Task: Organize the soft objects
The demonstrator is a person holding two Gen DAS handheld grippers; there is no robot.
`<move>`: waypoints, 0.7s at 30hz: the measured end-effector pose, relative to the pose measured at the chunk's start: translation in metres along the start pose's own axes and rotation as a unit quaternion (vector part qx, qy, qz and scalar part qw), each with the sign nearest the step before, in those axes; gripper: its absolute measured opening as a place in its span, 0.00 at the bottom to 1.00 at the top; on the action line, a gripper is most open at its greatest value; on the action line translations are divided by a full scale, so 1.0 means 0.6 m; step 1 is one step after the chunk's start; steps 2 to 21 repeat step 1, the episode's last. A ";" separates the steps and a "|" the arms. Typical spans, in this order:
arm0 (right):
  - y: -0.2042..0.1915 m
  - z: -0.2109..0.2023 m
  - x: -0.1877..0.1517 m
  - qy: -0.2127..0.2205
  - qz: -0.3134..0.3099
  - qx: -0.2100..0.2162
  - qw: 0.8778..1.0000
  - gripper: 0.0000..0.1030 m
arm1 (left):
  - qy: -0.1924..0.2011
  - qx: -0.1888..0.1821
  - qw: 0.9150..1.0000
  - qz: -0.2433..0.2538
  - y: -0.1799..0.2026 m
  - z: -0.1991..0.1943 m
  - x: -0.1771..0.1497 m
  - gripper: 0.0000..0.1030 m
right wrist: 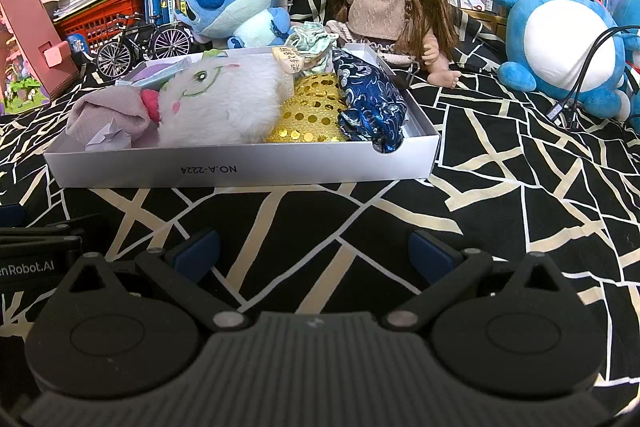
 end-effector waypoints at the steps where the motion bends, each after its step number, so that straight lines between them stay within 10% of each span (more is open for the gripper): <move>1: 0.000 0.000 0.000 0.000 0.000 0.000 1.000 1.00 | 0.000 0.000 1.000 0.000 0.000 0.000 0.000 1.00; 21: 0.000 0.000 0.000 0.000 0.000 0.000 1.000 1.00 | 0.000 0.000 1.000 0.000 0.000 0.000 0.000 1.00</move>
Point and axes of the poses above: each gripper's, at about its wrist camera, not at the fingertips, and z roughly the way its jaws point, y to its right, x to its top, the point moved 2 cm from there along z, roughly the way its jaws point, and after that the axes turned 4 degrees about x, right-handed, at the moved point
